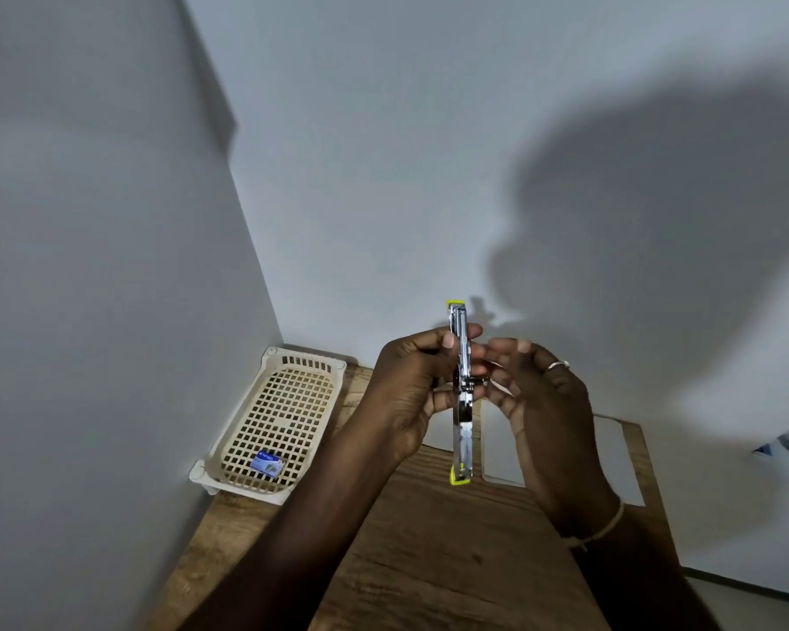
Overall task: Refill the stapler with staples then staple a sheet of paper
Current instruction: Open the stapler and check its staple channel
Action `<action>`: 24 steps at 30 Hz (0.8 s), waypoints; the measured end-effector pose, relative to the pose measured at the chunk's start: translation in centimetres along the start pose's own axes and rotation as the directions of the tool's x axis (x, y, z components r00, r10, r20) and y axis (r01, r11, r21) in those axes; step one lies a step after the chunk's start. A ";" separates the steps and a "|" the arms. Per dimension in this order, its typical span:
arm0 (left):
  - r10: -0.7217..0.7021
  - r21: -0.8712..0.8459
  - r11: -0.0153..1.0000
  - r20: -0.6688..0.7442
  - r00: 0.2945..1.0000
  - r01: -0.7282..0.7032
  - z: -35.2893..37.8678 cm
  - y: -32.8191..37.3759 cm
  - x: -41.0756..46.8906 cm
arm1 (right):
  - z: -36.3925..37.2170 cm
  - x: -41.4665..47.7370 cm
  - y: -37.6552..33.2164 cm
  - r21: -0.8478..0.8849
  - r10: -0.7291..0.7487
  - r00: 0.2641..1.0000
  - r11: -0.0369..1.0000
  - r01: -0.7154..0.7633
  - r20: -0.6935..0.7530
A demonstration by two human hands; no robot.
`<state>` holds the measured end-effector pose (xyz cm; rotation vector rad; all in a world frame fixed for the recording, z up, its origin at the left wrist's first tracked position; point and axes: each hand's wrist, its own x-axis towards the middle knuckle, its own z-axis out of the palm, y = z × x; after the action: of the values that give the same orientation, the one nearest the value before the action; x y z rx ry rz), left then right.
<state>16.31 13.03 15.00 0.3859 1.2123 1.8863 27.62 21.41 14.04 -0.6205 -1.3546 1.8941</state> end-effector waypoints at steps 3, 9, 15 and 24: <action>-0.053 0.020 0.998 -0.050 0.997 0.054 0.1 -1.3 -0.2 | -0.2 1.0 0.8 0.232 0.313 0.945 0.916 -0.327 0.098; 0.027 0.282 0.959 -0.132 0.991 0.011 -0.7 -4.9 -0.7 | -0.5 2.4 3.8 0.344 0.606 0.792 0.732 -0.589 0.067; 0.012 0.538 0.836 -0.213 0.977 0.107 -1.9 -7.5 -0.3 | -0.8 2.0 7.9 0.401 0.731 0.680 0.604 -0.688 0.066; -0.037 0.745 0.625 -0.270 0.962 0.234 -3.9 -9.7 0.2 | -1.6 0.6 12.3 0.429 0.735 0.671 0.577 -0.695 0.098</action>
<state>18.37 12.65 4.78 0.5107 2.1471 1.1943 25.09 20.46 1.89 -1.1211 -0.5629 2.6639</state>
